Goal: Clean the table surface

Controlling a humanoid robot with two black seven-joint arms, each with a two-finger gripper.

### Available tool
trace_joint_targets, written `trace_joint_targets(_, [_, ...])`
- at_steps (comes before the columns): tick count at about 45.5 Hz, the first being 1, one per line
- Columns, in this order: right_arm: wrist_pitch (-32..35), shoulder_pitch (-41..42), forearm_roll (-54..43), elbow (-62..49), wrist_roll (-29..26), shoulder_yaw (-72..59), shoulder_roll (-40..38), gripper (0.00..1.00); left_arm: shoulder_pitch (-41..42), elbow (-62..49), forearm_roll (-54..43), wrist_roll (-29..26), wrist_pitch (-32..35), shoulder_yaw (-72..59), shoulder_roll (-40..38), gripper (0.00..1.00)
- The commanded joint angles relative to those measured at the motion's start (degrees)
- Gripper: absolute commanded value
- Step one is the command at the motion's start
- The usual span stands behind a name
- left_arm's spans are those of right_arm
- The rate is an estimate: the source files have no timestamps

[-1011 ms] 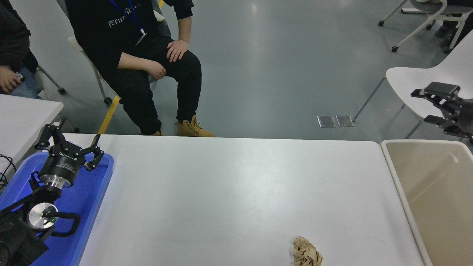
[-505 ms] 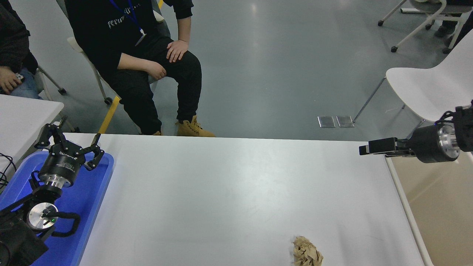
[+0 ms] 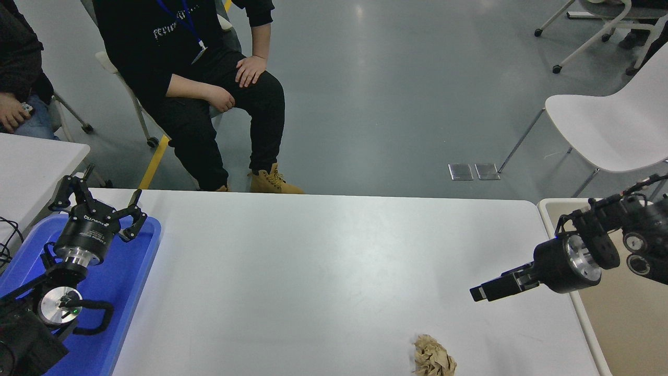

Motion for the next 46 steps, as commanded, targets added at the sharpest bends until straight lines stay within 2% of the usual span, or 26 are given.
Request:
trace_joint_targets(1, [-4.79,-3.91,-0.81,0.48,-0.2,-0.39,4.96,0.98,0.0,0.0,0.0,0.0,0.0,-0.07,0.05,1.0])
trace_joint_targets(10, [-5.85,-8.3,-2.66,-2.95,-0.29,-0.57,8.83,0.98,0.0,0.0,0.0,0.0,0.0,-0.07,0.05,1.0])
trace_joint_targets(26, [-6.11,-14.46,-4.33,-6.91,-0.29,0.57,10.06,0.98,0.0,0.0,0.0,0.0,0.0,0.02,-0.03,1.0])
trace_joint_targets(46, [-7.34,-18.24,-4.59,-8.84,-0.29,2.95,12.96,0.98,0.0,0.0,0.0,0.0,0.0,-0.07,0.05,1.0])
